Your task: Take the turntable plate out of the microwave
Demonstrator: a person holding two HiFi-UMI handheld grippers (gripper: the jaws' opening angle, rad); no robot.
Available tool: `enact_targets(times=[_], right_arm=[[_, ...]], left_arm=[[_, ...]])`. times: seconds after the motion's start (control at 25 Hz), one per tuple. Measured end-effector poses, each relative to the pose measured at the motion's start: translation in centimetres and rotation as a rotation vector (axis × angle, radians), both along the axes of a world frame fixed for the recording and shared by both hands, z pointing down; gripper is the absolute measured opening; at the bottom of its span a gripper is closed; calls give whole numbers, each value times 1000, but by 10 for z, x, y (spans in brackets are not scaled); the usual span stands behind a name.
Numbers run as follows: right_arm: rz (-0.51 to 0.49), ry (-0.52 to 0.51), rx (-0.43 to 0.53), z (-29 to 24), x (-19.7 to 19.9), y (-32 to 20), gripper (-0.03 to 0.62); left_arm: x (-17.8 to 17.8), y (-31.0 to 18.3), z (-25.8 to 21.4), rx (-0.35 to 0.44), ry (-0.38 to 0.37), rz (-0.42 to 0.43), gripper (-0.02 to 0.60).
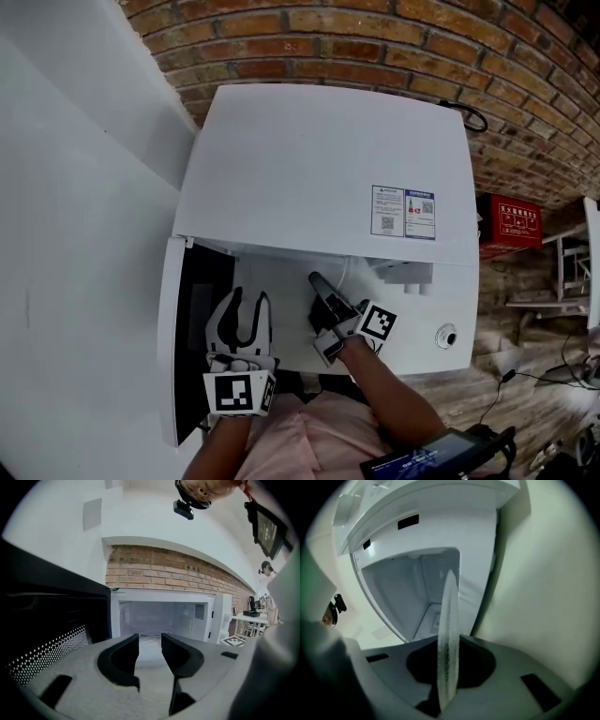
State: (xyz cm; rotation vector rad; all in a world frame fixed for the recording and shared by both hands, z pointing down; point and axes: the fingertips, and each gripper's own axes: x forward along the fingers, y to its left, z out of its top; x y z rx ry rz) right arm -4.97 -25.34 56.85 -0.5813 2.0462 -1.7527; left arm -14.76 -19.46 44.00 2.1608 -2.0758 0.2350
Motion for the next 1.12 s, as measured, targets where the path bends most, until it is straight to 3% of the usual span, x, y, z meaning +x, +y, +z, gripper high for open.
enact_targets(times=[0.4,0.8,0.92,1.12], right_arm=[[-45,-13,-75,-10,22,30,29],[-83,-79,-45,-55,49,76,29],[-76,-107,-39,-69,52,91,29],[-57,-174,-11,-106,56,118,29]], left_arm=[[14,31,-14,40,-12,-44,152],[25,99,-18,18,25,-120,154],[23,110,-18,39,84,-96,189],[24,125,-16,52,275,-15,301]])
